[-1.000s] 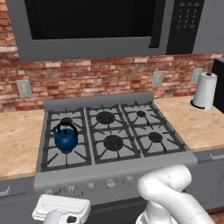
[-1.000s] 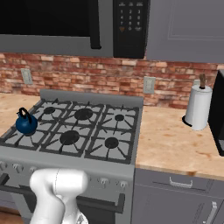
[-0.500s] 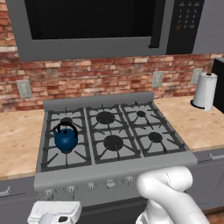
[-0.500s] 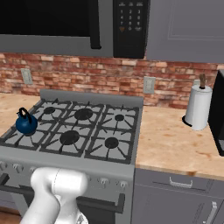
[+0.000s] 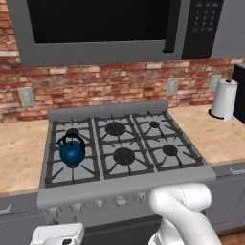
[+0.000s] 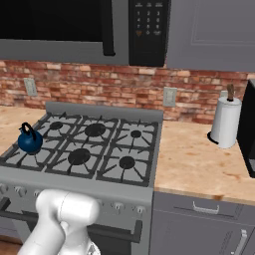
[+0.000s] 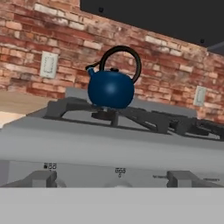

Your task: Turn on the front left burner of the stove.

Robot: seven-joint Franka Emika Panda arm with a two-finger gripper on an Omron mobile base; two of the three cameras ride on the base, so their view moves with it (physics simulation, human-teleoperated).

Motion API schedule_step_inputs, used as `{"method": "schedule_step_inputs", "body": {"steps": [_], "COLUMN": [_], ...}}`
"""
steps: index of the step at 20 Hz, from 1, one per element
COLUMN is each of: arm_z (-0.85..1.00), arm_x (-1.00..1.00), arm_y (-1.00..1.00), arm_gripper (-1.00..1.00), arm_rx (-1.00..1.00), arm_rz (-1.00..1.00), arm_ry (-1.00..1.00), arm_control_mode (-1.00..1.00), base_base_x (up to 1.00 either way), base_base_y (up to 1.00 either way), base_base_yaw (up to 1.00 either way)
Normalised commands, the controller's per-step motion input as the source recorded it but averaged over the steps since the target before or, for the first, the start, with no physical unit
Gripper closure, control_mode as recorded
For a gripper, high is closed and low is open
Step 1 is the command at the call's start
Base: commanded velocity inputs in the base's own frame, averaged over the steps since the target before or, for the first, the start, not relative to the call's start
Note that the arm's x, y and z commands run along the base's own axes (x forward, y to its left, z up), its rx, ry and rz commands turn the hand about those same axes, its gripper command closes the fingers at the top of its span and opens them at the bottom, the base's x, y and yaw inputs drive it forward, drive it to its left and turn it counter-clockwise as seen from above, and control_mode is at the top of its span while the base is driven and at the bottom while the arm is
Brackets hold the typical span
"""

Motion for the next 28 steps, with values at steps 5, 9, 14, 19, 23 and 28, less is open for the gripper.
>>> {"method": "schedule_step_inputs", "body": {"steps": [5,9,14,19,23,28], "arm_z": [-0.24,-0.33,-0.45,-0.25,-0.08,-0.25], "arm_x": [0.43,0.27,0.2,0.25,0.3,0.36], "arm_y": [0.0,0.16,0.18,0.17,0.25,0.25], "arm_gripper": [-1.0,-1.0,-1.0,-1.0,-1.0,-1.0], "arm_rx": [0.02,0.0,0.0,0.0,0.0,0.0], "arm_rz": [0.04,0.03,0.03,0.01,0.0,0.0], "arm_ry": [0.0,0.0,0.0,0.0,0.0,0.0], "arm_control_mode": [-1.0,-1.0,-1.0,-1.0,-1.0,-1.0], "base_base_x": [0.0,0.0,0.0,0.0,0.0,0.0], "base_base_y": [0.0,0.0,0.0,0.0,0.0,0.0], "base_base_yaw": [0.0,0.0,0.0,0.0,0.0,0.0]}}
